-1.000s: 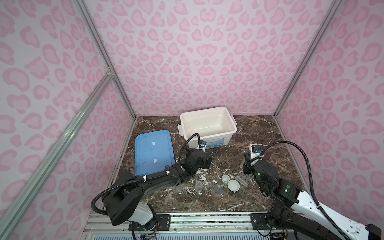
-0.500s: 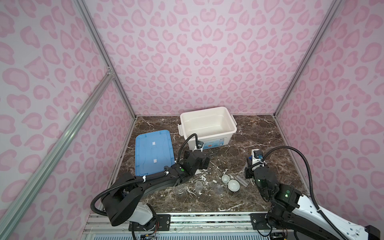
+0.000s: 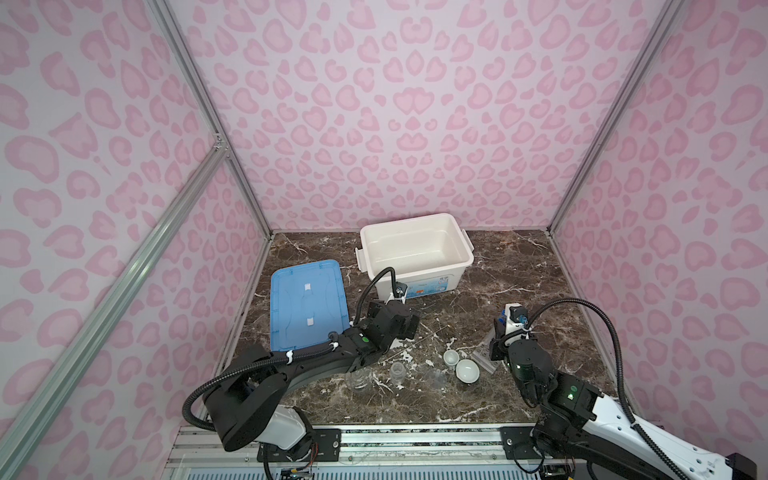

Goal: Organize the chemistry lab equipment

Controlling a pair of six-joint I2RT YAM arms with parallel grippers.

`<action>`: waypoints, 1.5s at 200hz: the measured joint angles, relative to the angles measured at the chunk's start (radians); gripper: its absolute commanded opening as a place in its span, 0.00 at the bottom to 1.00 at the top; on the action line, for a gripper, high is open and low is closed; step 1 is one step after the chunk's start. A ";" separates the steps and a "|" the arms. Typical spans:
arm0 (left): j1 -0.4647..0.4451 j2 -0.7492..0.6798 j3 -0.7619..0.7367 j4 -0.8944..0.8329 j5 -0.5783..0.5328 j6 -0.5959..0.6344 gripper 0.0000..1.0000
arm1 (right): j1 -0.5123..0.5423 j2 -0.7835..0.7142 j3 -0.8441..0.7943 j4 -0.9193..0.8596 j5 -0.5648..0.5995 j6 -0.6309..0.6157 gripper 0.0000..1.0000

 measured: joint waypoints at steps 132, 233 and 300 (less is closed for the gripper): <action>0.000 0.008 0.008 -0.004 0.001 -0.003 0.98 | -0.018 0.009 -0.024 0.002 -0.013 0.003 0.12; 0.000 0.015 0.008 -0.013 0.003 -0.005 0.98 | -0.048 0.019 -0.043 0.002 -0.048 0.014 0.13; 0.000 0.029 0.017 -0.019 0.007 -0.010 0.98 | -0.084 0.027 -0.045 0.000 -0.080 0.031 0.14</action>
